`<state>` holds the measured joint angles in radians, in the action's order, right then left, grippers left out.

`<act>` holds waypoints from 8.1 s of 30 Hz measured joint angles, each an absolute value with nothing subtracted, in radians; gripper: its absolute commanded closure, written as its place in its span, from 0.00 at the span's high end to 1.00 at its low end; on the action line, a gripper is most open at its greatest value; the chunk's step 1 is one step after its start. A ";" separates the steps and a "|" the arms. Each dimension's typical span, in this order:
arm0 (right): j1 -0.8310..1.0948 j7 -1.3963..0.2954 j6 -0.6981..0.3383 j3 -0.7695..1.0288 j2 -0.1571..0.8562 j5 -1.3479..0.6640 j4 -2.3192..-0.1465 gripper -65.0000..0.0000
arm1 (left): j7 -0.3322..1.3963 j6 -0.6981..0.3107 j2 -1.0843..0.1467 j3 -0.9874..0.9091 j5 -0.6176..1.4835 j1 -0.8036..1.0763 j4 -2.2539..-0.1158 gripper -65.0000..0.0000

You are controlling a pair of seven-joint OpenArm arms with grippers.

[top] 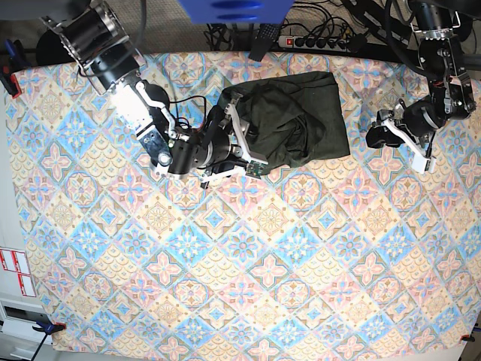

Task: Fold the T-shirt properly
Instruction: 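Reach the right gripper across and fold the bunched shirt toward the left gripper, then release with the right gripper and pull it back beside the shirt, then move the left gripper to the shirt's side edge and grasp it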

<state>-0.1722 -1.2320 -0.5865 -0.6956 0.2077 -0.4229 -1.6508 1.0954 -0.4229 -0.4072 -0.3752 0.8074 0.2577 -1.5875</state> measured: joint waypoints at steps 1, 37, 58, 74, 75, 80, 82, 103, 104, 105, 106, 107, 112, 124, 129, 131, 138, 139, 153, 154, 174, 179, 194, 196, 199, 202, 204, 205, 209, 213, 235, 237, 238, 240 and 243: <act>-0.175 -1.232 -0.587 -0.698 0.208 -0.418 -1.651 0.37 | 1.095 -0.423 -0.408 -0.375 0.807 0.258 -1.588 0.49; -0.310 -1.166 -0.696 -0.927 0.197 -0.417 -1.647 0.22 | 1.096 -0.424 -0.413 -0.379 0.808 0.252 -1.589 0.49; -0.204 -1.159 -0.696 -0.916 0.214 -0.253 -1.546 0.09 | 1.096 -0.424 -0.413 -0.376 0.809 0.250 -1.589 0.49; -0.163 -1.176 -0.696 -0.925 0.196 -0.239 -1.552 0.10 | 1.096 -0.424 -0.413 -0.376 0.809 0.252 -1.589 0.49; -0.164 -1.179 -0.696 -0.925 0.182 -0.236 -1.552 0.10 | 1.096 -0.424 -0.412 -0.376 0.809 0.252 -1.589 0.49; -0.175 -1.168 -0.695 -0.965 0.132 -0.242 -1.552 0.10 | 1.096 -0.424 -0.413 -0.376 0.808 0.252 -1.589 0.49; -0.204 -1.175 -0.696 -1.024 0.128 -0.242 -1.545 0.10 | 1.096 -0.424 -0.413 -0.376 0.808 0.251 -1.589 0.49; -0.305 -1.169 -0.696 -0.891 0.072 -0.231 -1.537 0.10 | 1.090 -0.426 -0.415 -0.222 0.810 0.205 -1.650 0.28; -0.305 -1.171 -0.695 -0.871 0.078 -0.225 -1.531 0.10 | 1.098 -0.426 -0.412 -0.212 0.810 0.207 -1.650 0.28; -0.304 -1.174 -0.695 -0.856 0.078 -0.220 -1.529 0.10 | 1.100 -0.427 -0.413 -0.208 0.810 0.209 -1.650 0.27; -0.304 -1.172 -0.695 -0.851 0.076 -0.221 -1.529 0.10 | 1.099 -0.426 -0.413 -0.208 0.810 0.210 -1.650 0.27; -0.304 -1.171 -0.696 -0.849 0.072 -0.226 -1.529 0.10 | 1.097 -0.427 -0.413 -0.211 0.811 0.211 -1.650 0.26; -0.305 -1.113 -0.699 -0.850 0.053 -0.240 -1.451 0.10 | 1.097 -0.426 -0.415 -0.220 0.808 0.213 -1.650 0.21; -0.305 -1.046 -0.696 -0.857 -0.083 -0.236 -1.277 0.10 | 1.097 -0.424 -0.414 -0.289 0.807 0.228 -1.649 0.20; -0.307 -1.034 -0.695 -0.857 -0.138 -0.232 -1.271 0.10 | 1.096 -0.424 -0.410 -0.285 0.808 0.230 -1.649 0.20; -0.307 -1.000 -0.696 -0.856 -0.150 -0.236 -1.271 0.10 | 1.097 -0.423 -0.414 -0.262 0.807 0.230 -1.649 0.20; -0.294 -1.006 -0.696 -0.753 -0.100 -0.235 -1.351 0.09 | 1.097 -0.426 -0.423 -0.151 0.812 0.230 -1.650 0.20; -0.291 -1.013 -0.699 -0.720 -0.079 -0.234 -1.398 0.09 | 1.098 -0.426 -0.430 -0.136 0.811 0.229 -1.650 0.20; -0.024 -1.063 -0.698 -0.538 0.229 -0.245 -1.741 0.09 | 1.097 -0.424 -0.354 -0.064 0.807 0.122 -1.701 0.20; -0.005 -1.076 -0.695 -0.534 0.239 -0.236 -1.754 0.09 | 1.092 -0.422 -0.343 -0.069 0.807 0.115 -1.701 0.20; 0.101 -1.097 -0.696 -0.546 0.252 -0.239 -1.800 0.09 | 1.096 -0.426 -0.455 0.131 0.673 0.055 -1.542 0.20; 0.097 -1.097 -0.696 -0.546 0.252 -0.239 -1.799 0.09 | 1.088 -0.428 -0.526 0.135 0.765 0.067 -1.693 0.25; 0.097 -1.097 -0.696 -0.546 0.250 -0.239 -1.798 0.09 | 0.941 -0.430 -0.808 0.388 0.657 0.077 -1.721 0.60; 0.095 -1.097 -0.696 -0.546 0.250 -0.239 -1.798 0.09 | 0.923 -0.430 -0.813 0.445 0.595 0.069 -1.724 0.60; 0.095 -1.097 -0.696 -0.546 0.250 -0.239 -1.798 0.09 | 0.927 -0.432 -0.796 0.497 0.487 0.079 -1.724 0.60; 0.096 -1.097 -0.696 -0.546 0.250 -0.239 -1.798 0.09 | 0.930 -0.437 -0.758 0.527 0.393 0.078 -1.723 0.60; 0.094 -1.096 -0.696 -0.543 0.250 -0.240 -1.798 0.09 | 0.922 -0.438 -0.742 0.529 0.353 0.077 -1.723 0.60; 0.094 -1.097 -0.696 -0.543 0.250 -0.239 -1.798 0.09 | 0.925 -0.438 -0.732 0.528 0.327 0.077 -1.723 0.60; 0.097 -1.097 -0.696 -0.543 0.250 -0.240 -1.798 0.09 | 0.923 -0.438 -0.723 0.528 0.276 0.077 -1.723 0.60; 0.097 -1.097 -0.696 -0.542 0.250 -0.240 -1.798 0.09 | 0.924 -0.438 -0.721 0.527 0.253 0.078 -1.722 0.42; 0.101 -1.096 -0.696 -0.547 0.249 -0.241 -1.797 0.09 | 0.785 -0.439 -0.631 0.561 -0.040 -0.033 -1.536 0.31; 0.102 -1.096 -0.696 -0.547 0.249 -0.239 -1.797 0.09 | 0.754 -0.432 -0.628 0.559 -0.067 -0.033 -1.510 0.31; 0.103 -1.097 -0.696 -0.547 0.249 -0.239 -1.797 0.09 | 0.752 -0.432 -0.628 0.556 -0.073 -0.033 -1.508 0.31; 0.105 -1.097 -0.696 -0.547 0.250 -0.240 -1.797 0.09 | 0.755 -0.417 -0.628 0.543 -0.075 -0.033 -1.507 0.31; 0.106 -1.097 -0.696 -0.547 0.249 -0.239 -1.797 0.09 | 0.758 -0.346 -0.623 0.479 -0.071 -0.028 -1.505 0.31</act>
